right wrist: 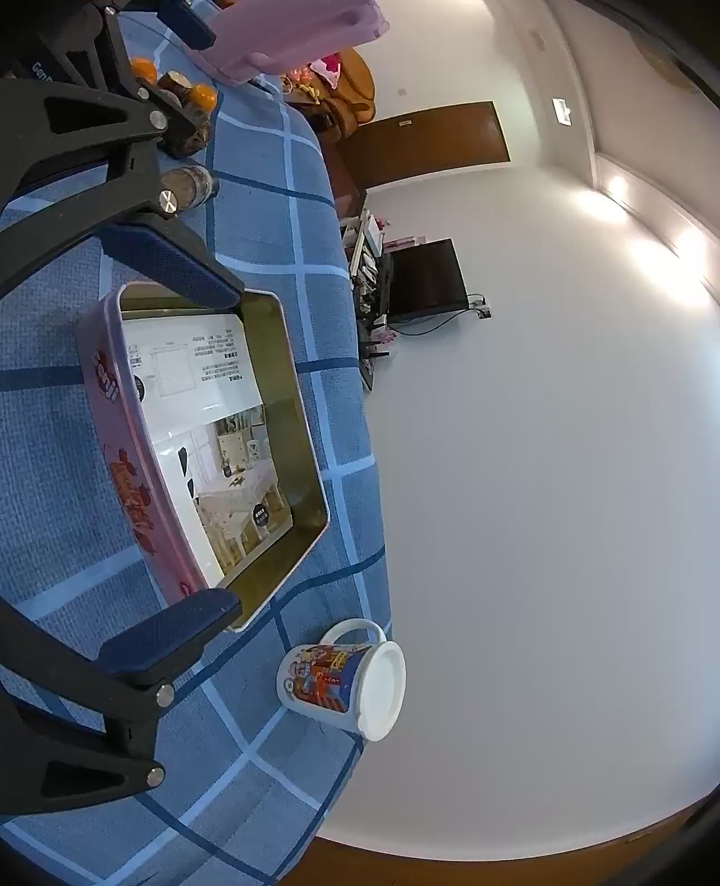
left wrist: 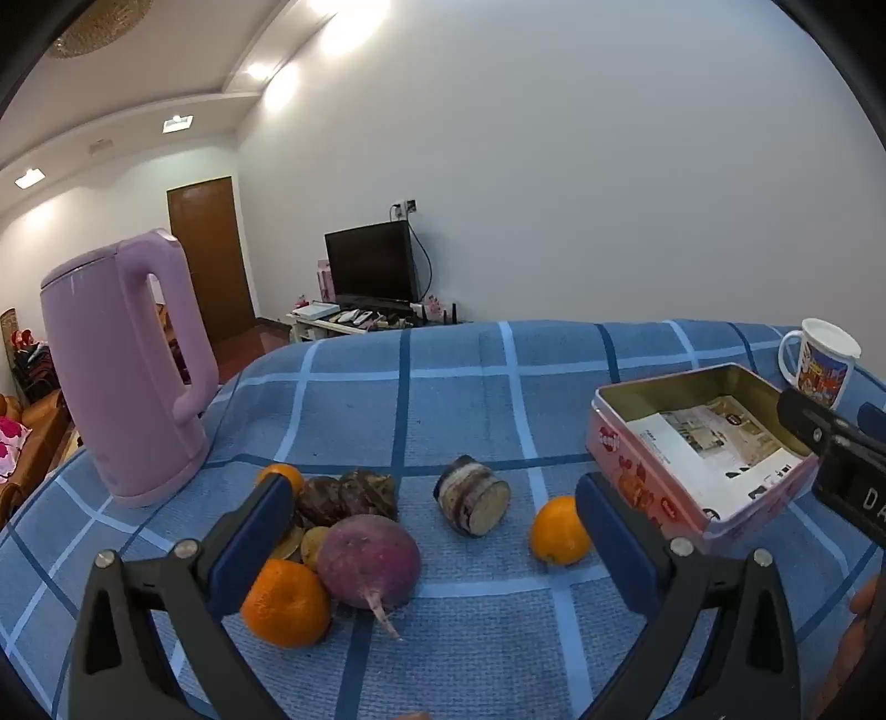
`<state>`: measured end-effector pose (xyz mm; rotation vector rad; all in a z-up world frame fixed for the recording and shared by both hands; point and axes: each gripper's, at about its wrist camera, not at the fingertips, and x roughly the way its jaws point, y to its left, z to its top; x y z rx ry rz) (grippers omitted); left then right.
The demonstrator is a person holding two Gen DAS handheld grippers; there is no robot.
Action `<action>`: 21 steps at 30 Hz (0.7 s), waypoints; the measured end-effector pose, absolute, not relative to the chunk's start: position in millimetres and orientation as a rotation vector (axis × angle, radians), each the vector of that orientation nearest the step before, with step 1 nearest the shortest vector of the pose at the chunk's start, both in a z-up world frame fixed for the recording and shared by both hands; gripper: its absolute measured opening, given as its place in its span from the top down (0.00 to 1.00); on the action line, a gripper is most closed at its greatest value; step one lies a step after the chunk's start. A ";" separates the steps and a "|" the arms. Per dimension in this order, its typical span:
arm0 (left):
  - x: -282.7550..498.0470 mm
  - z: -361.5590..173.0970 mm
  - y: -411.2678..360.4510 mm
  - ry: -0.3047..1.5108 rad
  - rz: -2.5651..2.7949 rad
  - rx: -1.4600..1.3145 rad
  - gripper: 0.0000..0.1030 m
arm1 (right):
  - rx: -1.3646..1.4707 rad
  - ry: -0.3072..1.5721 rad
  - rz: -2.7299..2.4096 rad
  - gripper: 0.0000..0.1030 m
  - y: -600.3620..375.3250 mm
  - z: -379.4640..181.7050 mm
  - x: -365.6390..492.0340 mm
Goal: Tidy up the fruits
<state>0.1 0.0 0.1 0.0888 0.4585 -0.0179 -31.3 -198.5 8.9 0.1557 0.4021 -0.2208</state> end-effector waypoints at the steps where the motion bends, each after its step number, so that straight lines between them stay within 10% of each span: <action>1: 0.5 0.0 0.0 0.457 -0.014 0.090 0.00 | 0.158 0.399 -0.220 0.01 -198.5 9.0 -31.4; 21: 0.4 0.8 4.2 0.471 -0.034 0.055 0.00 | 0.141 0.386 -0.219 0.01 -197.1 12.1 -33.0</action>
